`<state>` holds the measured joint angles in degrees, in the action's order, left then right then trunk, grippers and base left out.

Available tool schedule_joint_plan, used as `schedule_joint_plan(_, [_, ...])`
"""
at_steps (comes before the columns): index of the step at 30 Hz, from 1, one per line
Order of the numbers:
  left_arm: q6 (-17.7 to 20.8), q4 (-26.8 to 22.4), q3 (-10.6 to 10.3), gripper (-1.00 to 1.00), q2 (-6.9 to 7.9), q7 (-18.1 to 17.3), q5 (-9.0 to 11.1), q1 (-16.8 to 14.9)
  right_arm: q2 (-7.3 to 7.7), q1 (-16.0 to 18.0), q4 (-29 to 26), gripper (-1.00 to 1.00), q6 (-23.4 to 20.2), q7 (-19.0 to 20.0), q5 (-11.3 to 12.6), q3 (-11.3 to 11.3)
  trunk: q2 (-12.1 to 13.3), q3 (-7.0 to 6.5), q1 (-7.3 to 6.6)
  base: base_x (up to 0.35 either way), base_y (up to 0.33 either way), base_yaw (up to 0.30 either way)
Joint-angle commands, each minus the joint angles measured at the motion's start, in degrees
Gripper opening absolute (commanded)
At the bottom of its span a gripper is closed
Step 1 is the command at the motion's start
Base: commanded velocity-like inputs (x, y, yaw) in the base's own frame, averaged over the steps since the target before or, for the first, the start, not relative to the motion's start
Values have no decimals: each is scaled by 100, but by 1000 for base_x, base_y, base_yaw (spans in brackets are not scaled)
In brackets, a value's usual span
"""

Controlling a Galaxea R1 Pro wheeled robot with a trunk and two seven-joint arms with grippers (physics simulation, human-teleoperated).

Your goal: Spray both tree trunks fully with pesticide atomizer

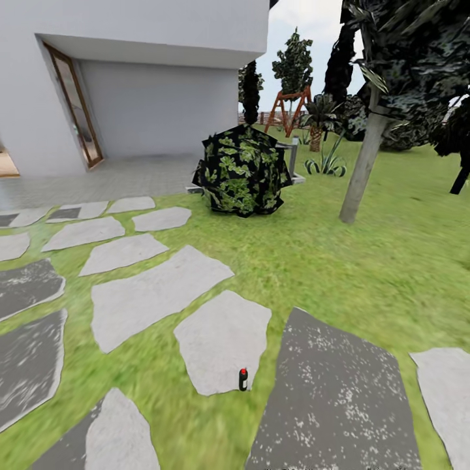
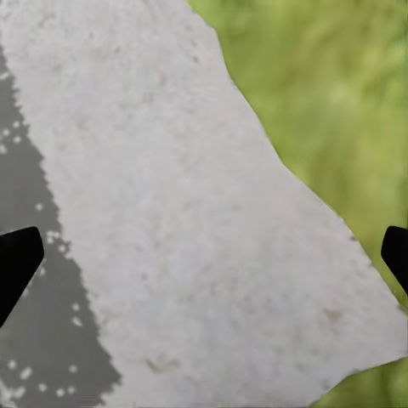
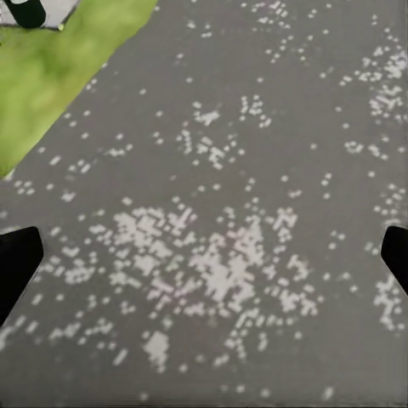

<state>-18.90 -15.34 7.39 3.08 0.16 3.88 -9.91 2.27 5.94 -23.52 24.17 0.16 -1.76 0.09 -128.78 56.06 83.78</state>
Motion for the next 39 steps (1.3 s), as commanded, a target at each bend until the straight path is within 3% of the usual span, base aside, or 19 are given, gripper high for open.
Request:
schedule_joint_plan(1, [-17, 5, -14, 100, 1, 3, 41, -2, 1, 3, 4, 100, 17, 2, -18, 2, -2, 5, -1, 28, 302, -270])
schedule_joint_plan(21, [-17, 5, -18, 100, 0, 3, 42, -2, 1, 3, 5, 100, 17, 2, -18, 0, -2, 5, -1, 81, 300, -270])
schedule_joint_plan(39, [-17, 5, -19, 100, 0, 5, 42, -2, 1, 3, 5, 100, 17, 2, -18, 0, -2, 5, -1, 8, 23, -270])
